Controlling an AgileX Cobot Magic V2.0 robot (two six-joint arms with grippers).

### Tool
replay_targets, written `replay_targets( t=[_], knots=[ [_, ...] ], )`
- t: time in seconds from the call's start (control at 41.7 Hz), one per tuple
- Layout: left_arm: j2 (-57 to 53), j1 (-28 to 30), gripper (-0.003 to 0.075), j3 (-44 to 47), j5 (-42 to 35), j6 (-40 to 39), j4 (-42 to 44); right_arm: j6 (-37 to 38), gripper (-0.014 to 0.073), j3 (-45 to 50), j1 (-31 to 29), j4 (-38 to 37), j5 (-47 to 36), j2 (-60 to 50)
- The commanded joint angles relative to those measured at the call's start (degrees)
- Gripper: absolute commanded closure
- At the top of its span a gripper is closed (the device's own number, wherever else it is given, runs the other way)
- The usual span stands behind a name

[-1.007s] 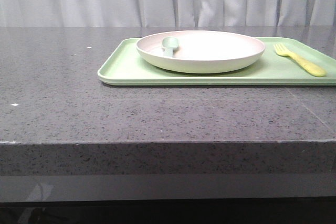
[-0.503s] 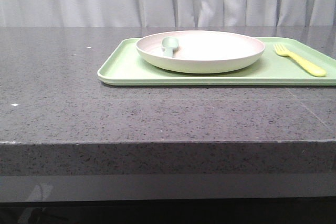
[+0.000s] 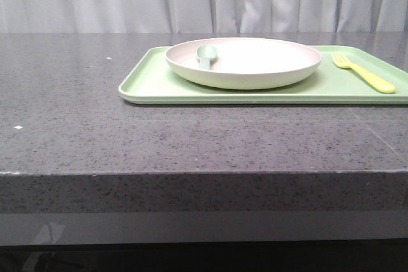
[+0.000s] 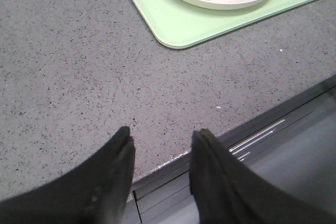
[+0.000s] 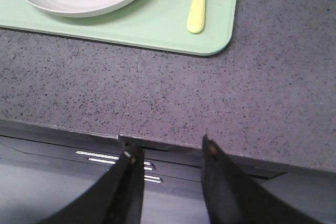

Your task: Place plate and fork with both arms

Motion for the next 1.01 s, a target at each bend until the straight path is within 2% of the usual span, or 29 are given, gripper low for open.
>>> replay_targets(
  t=[0.0,0.096,0.192,0.408,0.48,0.647,0.983],
  knots=[
    [0.03,-0.33,0.0462,-1.43,-4.04,0.0,-1.02,0.11,0.0293,-1.17,-0.03,-1.23,-3.98,-0.3],
    [0.03,-0.33,0.0462,-1.43,-4.04,0.0,-1.02,0.11,0.0301,-1.17,-0.03,-1.23,-4.04,-0.28],
    [0.03,-0.33,0.0493,-1.43,-3.95,-0.12,-1.02,0.11,0.036,-1.17,-0.03,-1.23,-4.04,-0.28],
    [0.03,-0.33,0.0742,-1.43,-3.93,-0.33,-1.02,0.11,0.0636,-1.17,-0.03,-1.23,-3.98,-0.28],
    [0.03,-0.33,0.0741,-1.43,-4.22,-1.89,0.0,0.11,0.0708,-1.17,-0.03,-1.23,-3.98,-0.28],
    [0.03,-0.33,0.0741,-1.43,-4.29,-11.92,8.97,0.11,0.0711,-1.17,-0.03,-1.23,-4.03,-0.28],
    [0.03,-0.33,0.0741,-1.43,-4.29,-12.13,9.56,0.11,0.0712,-1.17,-0.03,-1.23,-3.43,-0.28]
  ],
)
